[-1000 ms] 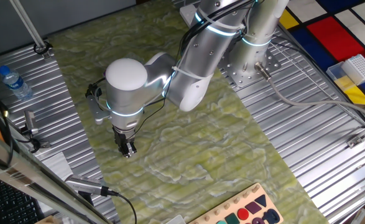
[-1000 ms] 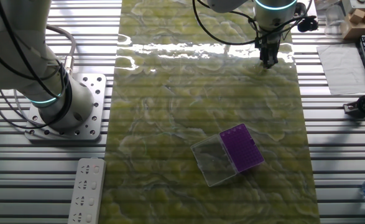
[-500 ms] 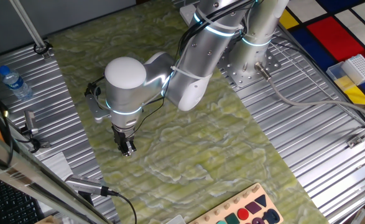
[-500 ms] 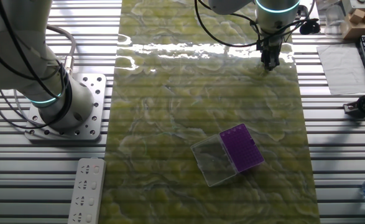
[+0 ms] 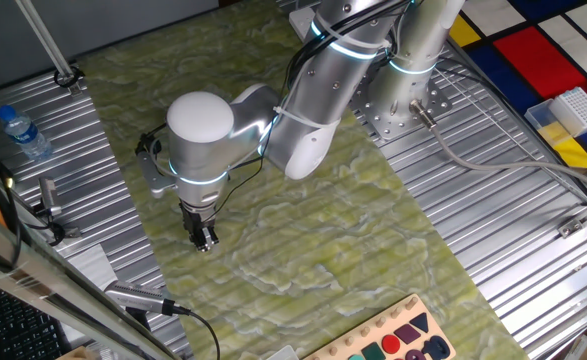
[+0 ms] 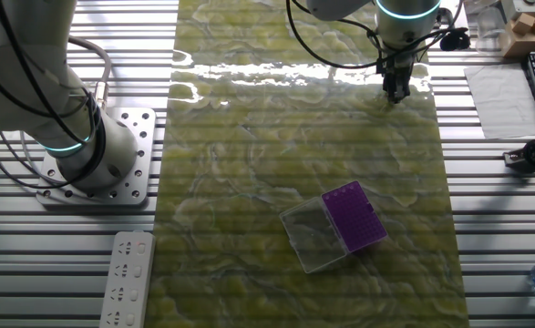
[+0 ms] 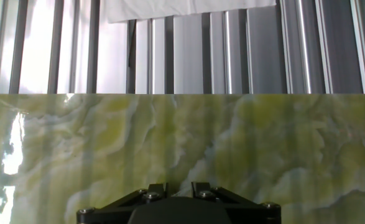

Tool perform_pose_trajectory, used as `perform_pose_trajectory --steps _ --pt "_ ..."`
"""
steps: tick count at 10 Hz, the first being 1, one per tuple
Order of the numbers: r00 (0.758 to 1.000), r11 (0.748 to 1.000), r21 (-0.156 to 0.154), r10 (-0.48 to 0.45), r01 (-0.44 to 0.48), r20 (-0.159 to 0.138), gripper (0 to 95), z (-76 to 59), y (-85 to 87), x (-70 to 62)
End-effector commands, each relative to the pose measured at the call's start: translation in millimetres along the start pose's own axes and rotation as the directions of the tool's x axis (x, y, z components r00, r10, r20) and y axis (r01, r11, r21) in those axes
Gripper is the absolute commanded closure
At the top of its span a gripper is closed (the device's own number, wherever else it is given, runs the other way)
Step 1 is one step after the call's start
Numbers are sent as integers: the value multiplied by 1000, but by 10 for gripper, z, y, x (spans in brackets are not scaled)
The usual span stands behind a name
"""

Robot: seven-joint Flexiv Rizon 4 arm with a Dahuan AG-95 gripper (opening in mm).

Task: Insert a small pipette tip into the holder for small pipette tips

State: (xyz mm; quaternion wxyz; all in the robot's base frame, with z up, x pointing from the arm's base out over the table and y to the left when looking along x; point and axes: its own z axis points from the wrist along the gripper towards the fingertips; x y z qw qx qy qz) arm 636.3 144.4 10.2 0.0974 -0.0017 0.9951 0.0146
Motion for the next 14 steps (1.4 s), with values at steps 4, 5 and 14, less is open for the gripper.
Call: perform_pose_trajectory --steps 4,5,14 --pt "1000 1000 -3 -13 13 -9 760 7 2 -2" --pt "1000 1000 -3 -22 22 -12 760 8 2 -2" --pt "996 997 -6 -83 83 -17 760 9 1 13"
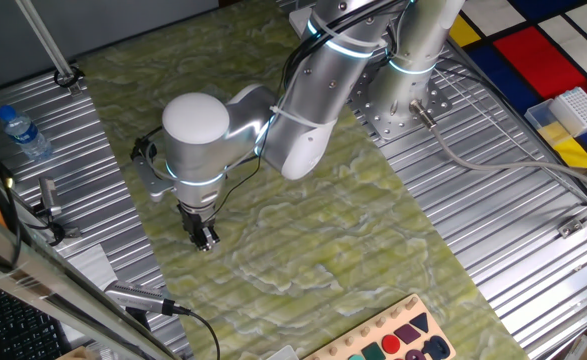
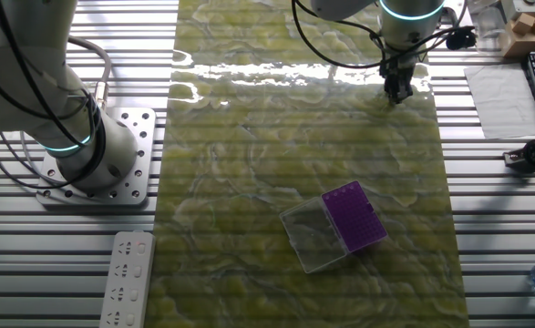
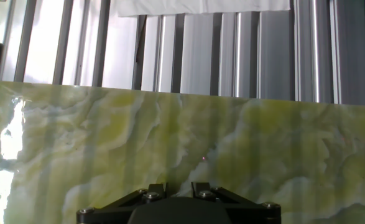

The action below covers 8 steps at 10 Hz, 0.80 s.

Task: Insert a small pipette tip into the holder for small pipette tips

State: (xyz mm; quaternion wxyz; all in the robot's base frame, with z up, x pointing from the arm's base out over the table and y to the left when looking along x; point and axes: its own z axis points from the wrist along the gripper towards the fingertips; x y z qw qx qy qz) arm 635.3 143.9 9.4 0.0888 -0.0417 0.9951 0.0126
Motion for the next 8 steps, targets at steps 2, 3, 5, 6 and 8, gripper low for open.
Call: perform_pose_trajectory --steps 2,3,5,6,8 --pt "1000 1000 -1 -5 5 0 760 3 6 2" --pt "1000 1000 -2 -8 8 0 760 4 6 2" --pt "1000 1000 -5 -17 17 -1 760 4 6 4" --pt "1000 1000 -6 -22 22 -1 760 4 6 4" --pt "999 999 -8 -42 42 -3 760 5 6 13"
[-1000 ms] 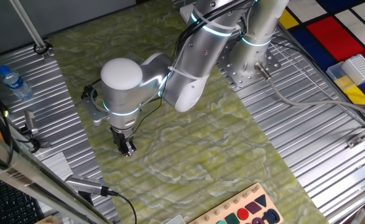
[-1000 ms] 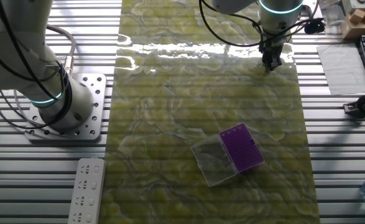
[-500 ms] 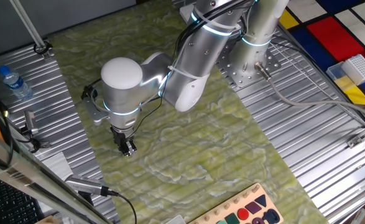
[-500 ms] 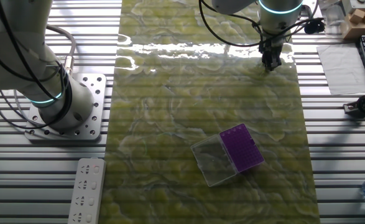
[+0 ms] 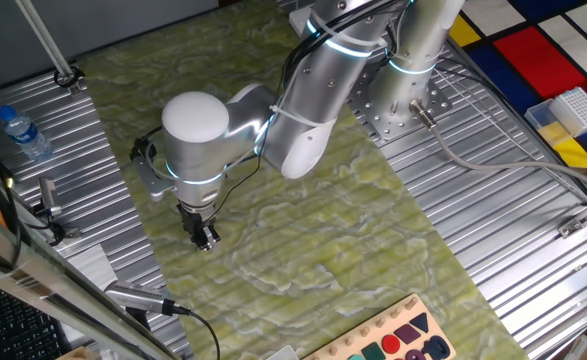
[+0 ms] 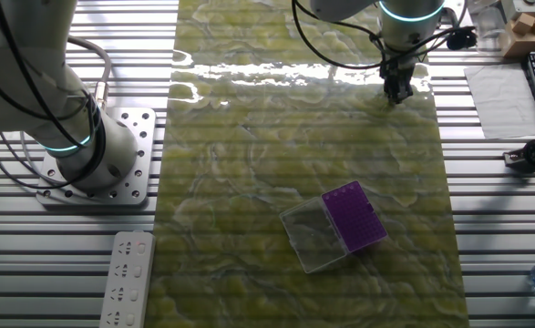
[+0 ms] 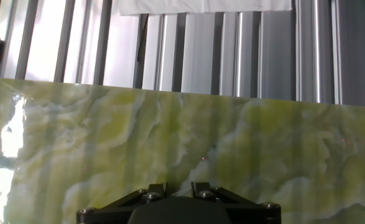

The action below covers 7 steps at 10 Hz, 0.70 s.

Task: Insert a small pipette tip into the holder for small pipette tips

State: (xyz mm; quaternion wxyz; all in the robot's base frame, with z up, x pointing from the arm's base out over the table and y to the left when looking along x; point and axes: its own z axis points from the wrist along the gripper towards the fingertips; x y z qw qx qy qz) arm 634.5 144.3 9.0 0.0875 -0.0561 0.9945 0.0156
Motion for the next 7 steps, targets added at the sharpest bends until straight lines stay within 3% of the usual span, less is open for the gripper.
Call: perform_pose_trajectory --steps 1,7 --pt "1000 1000 1 -20 20 -1 760 3 2 9" --pt "996 996 4 -85 85 -6 760 5 -1 44"
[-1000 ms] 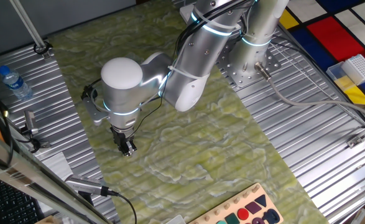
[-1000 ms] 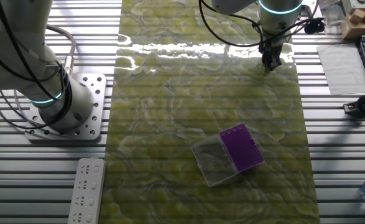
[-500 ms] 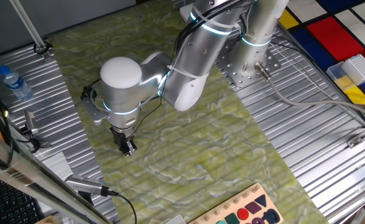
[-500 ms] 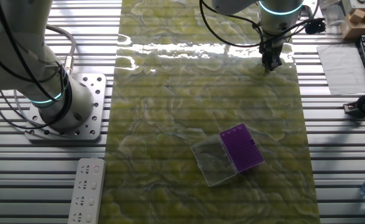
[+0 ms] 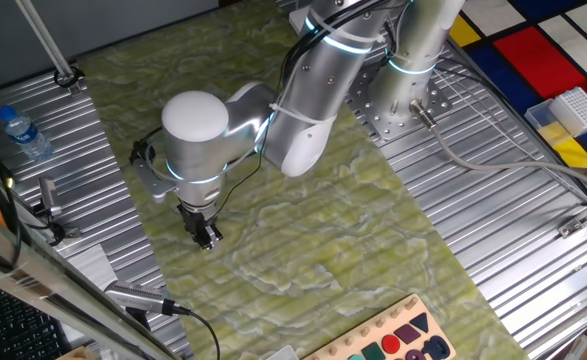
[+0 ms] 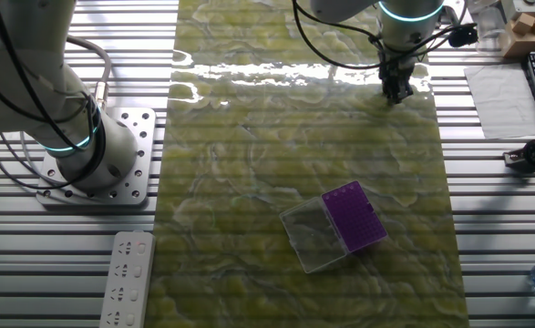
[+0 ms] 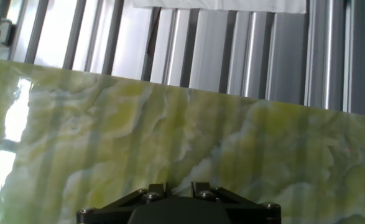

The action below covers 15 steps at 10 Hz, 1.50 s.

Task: Insert a small pipette tip into the holder for small pipette tips

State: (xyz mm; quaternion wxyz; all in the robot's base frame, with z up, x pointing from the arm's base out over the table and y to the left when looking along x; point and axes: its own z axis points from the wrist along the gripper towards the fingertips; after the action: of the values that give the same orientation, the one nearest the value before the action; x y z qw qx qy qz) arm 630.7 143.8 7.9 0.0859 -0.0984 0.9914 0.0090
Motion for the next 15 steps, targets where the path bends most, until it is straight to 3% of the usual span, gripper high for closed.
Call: perform_pose_trajectory --steps 1,3,7,15 --pt "1000 1000 -6 9 -9 -7 760 -5 -1 3" --pt "999 1000 -7 31 -31 -21 760 -52 -2 -9" --pt "989 989 1 150 -150 -2 760 -85 -22 -150" --pt "987 987 -2 162 -162 8 760 -33 -93 -153"
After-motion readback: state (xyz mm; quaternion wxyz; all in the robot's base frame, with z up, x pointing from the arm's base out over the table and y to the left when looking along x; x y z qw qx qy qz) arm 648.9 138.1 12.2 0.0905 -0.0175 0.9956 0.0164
